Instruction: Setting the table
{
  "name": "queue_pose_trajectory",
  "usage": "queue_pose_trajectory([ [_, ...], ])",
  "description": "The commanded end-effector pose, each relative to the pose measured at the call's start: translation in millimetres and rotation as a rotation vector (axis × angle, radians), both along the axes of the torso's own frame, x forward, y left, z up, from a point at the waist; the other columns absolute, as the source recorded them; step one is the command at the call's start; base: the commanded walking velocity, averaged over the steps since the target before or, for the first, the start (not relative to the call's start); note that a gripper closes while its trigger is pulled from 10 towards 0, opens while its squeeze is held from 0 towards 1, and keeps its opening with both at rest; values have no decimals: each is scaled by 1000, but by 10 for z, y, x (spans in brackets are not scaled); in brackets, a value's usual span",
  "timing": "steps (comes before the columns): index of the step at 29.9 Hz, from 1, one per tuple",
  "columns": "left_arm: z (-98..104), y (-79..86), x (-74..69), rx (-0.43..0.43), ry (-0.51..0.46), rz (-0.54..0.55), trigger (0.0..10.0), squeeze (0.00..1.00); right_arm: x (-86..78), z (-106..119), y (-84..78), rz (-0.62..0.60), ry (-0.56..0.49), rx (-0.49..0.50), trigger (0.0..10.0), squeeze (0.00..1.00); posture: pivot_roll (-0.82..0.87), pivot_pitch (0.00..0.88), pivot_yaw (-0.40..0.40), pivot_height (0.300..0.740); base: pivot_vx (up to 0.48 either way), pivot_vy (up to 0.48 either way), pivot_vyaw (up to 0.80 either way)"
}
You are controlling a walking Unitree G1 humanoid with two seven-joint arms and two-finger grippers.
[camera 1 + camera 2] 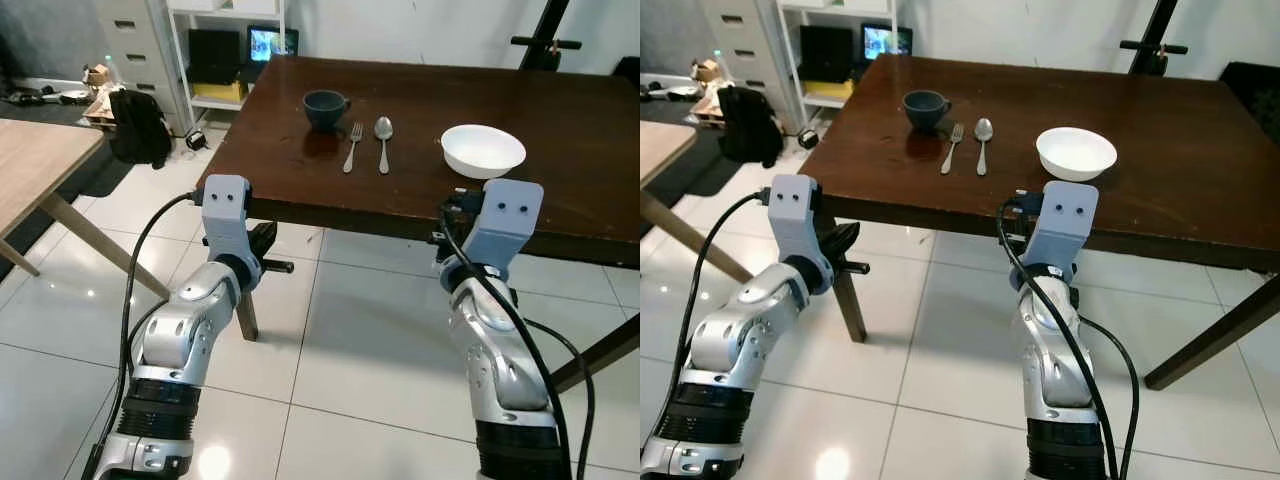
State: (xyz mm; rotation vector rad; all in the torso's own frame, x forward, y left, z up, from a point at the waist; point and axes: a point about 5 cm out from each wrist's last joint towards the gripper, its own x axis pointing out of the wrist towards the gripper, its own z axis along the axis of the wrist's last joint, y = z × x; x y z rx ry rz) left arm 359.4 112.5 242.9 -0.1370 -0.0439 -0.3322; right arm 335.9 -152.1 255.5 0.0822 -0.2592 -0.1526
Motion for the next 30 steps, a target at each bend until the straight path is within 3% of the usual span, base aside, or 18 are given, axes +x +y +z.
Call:
queue_pose_trajectory([
  [1,-46,14,-9,9,18,8,10000,0,-15,-5,-19,-10,-4,5,10000,0,-46,153,92,740,0,0,0],
  [14,-54,16,-7,17,21,9,10000,0,-8,-20,-18,-1,7,-7,10000,0,-45,152,94,740,0,0,0],
  [20,-56,17,-4,19,22,9,10000,0,-12,-60,-83,6,24,52,10000,0,-45,153,93,740,0,0,743],
  [30,-56,9,-4,5,32,14,10000,0,-9,-62,-89,8,26,64,10000,0,-46,154,93,740,0,0,800],
])
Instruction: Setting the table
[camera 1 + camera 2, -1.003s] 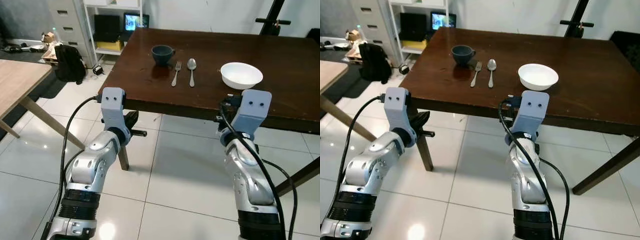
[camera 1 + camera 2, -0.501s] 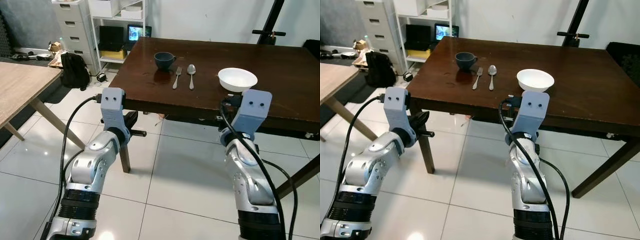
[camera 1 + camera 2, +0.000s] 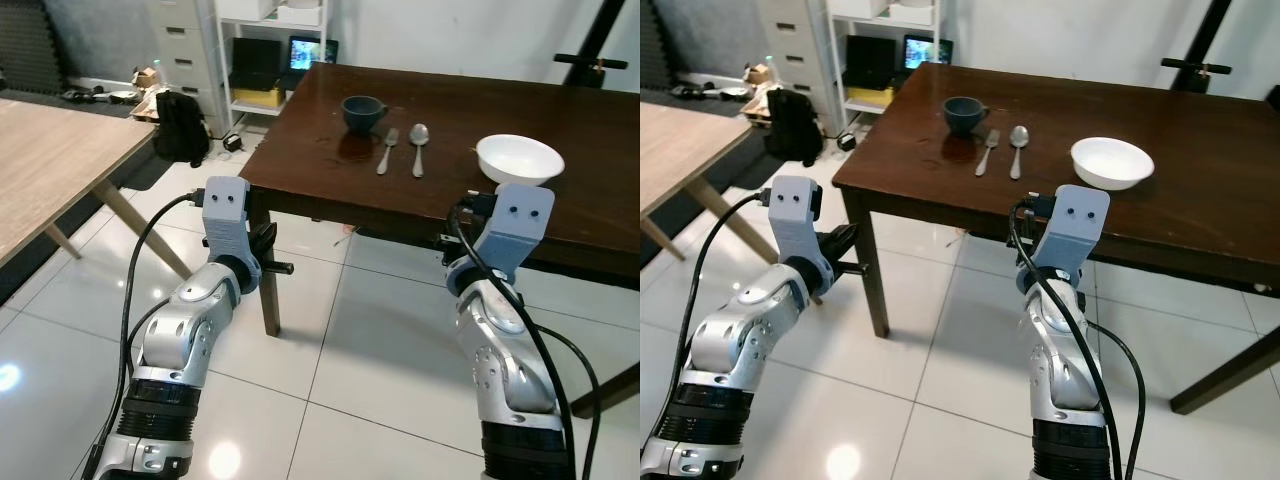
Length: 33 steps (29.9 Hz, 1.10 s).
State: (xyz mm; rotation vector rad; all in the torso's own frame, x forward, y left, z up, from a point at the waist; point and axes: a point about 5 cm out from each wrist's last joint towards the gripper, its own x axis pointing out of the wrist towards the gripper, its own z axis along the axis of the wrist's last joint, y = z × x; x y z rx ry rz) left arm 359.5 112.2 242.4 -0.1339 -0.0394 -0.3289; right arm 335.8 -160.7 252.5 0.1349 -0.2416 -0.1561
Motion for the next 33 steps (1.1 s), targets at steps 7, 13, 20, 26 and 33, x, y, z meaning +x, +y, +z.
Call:
queue_pose_trajectory([
  [7,-57,20,24,-37,81,31,10000,0,-7,-26,-3,9,13,17,10000,0,-44,156,94,740,0,0,800],
  [13,-73,4,12,-33,84,22,10000,0,-10,-29,-3,4,14,20,10000,0,-44,153,95,740,0,0,800],
  [20,-61,0,12,-18,77,16,10000,0,-8,-43,-9,-8,24,15,10000,0,-43,149,97,740,0,0,707],
  [26,-56,23,32,-2,76,37,10000,0,-3,-65,-2,-13,39,22,10000,0,-43,143,97,740,0,0,78],
  [33,-38,84,51,12,52,68,10000,0,0,-67,11,-6,39,24,10000,0,-43,141,98,740,59,0,0],
])
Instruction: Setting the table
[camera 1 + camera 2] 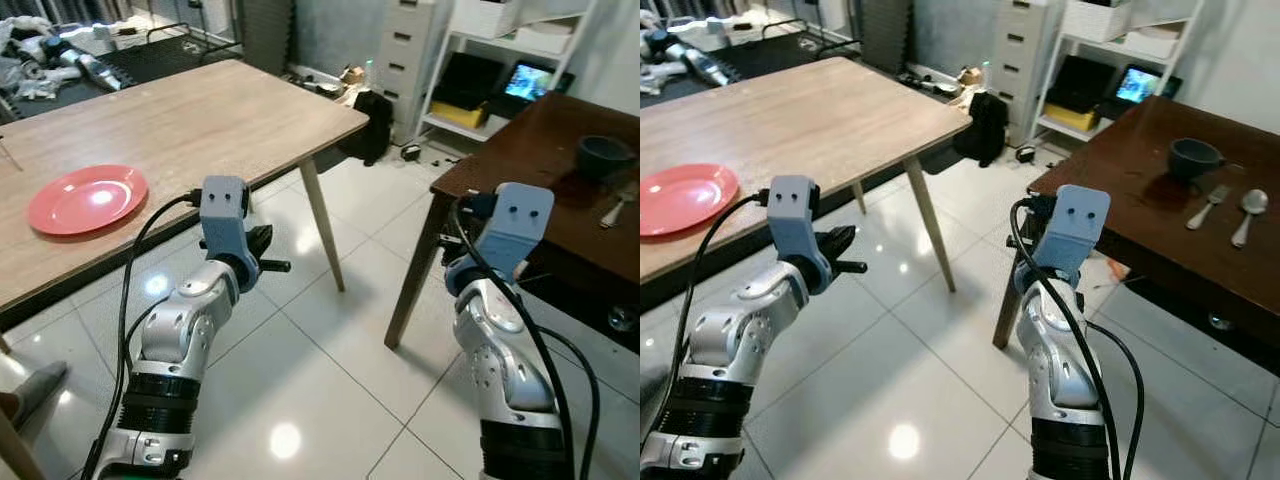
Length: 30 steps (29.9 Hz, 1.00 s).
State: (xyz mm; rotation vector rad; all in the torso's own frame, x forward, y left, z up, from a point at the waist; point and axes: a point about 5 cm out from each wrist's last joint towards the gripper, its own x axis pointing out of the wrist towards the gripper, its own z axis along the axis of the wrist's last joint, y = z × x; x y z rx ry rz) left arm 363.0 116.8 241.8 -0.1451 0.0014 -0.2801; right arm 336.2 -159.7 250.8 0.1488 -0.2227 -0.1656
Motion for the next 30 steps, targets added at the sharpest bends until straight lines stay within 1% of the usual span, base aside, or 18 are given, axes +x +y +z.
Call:
queue_pose_trajectory([
  [1,-31,51,22,17,8,30,10000,0,-3,-51,2,1,21,8,10000,0,-43,141,98,740,472,0,0],
  [10,-32,83,32,23,8,52,10000,0,1,-43,13,6,19,3,10000,0,-42,142,98,740,477,0,0],
  [19,-42,82,36,29,9,54,10000,0,-5,-29,15,18,11,0,10000,0,-42,146,97,740,438,0,0],
  [30,-46,89,35,33,8,59,10000,0,-11,-26,-13,10,7,15,10000,0,-42,150,95,740,380,0,799],
])
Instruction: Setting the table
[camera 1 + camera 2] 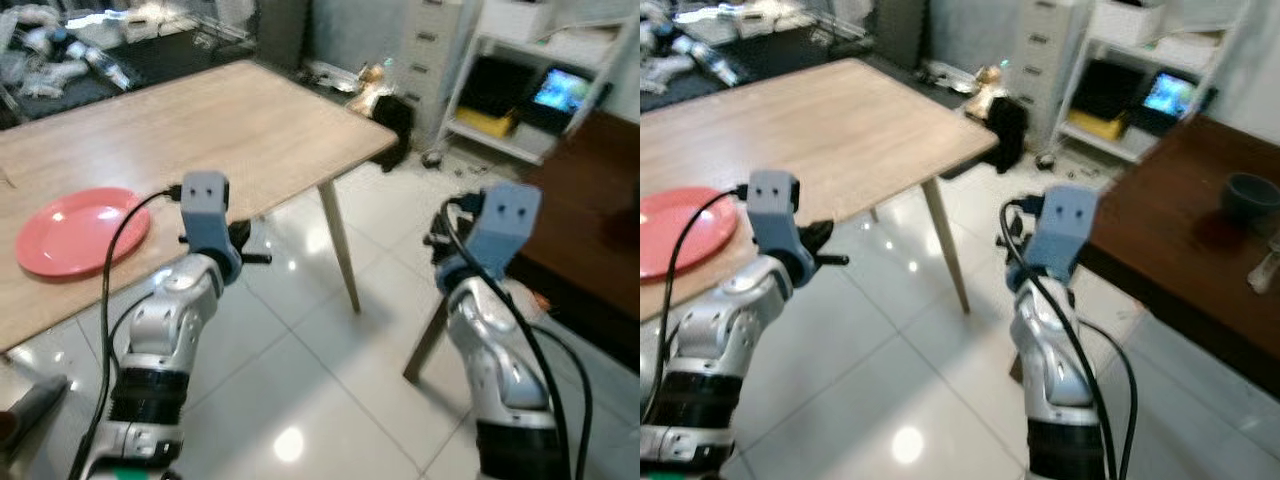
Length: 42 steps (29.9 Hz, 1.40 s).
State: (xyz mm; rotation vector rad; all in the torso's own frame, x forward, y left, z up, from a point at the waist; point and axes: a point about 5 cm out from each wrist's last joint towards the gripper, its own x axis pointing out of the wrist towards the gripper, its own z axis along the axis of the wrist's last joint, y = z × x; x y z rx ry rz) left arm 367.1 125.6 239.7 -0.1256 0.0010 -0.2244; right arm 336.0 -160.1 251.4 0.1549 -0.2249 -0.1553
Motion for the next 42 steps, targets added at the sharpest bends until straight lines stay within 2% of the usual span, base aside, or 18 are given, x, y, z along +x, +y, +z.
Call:
queue_pose_trajectory([
  [1,-25,1,-5,13,8,3,10000,0,-10,-33,-13,-2,11,12,10000,0,-42,150,95,740,375,0,800],
  [8,-28,6,-2,13,7,5,10000,0,-4,-46,-25,-11,22,7,10000,0,-42,150,94,740,374,0,800],
  [30,-37,23,9,14,10,13,10000,0,7,-46,-7,-3,28,4,10000,0,-37,155,94,740,370,0,0],
  [34,-38,31,12,24,12,21,10000,0,6,-40,-5,1,26,8,10000,0,-35,157,95,740,75,0,0],
  [40,29,44,-40,90,-70,4,10000,0,-4,7,30,84,5,1,10000,0,-27,159,95,740,0,0,0],
  [42,50,110,-52,94,-88,43,10000,0,-11,26,64,139,1,-25,10000,0,-14,158,85,740,0,0,0],
])
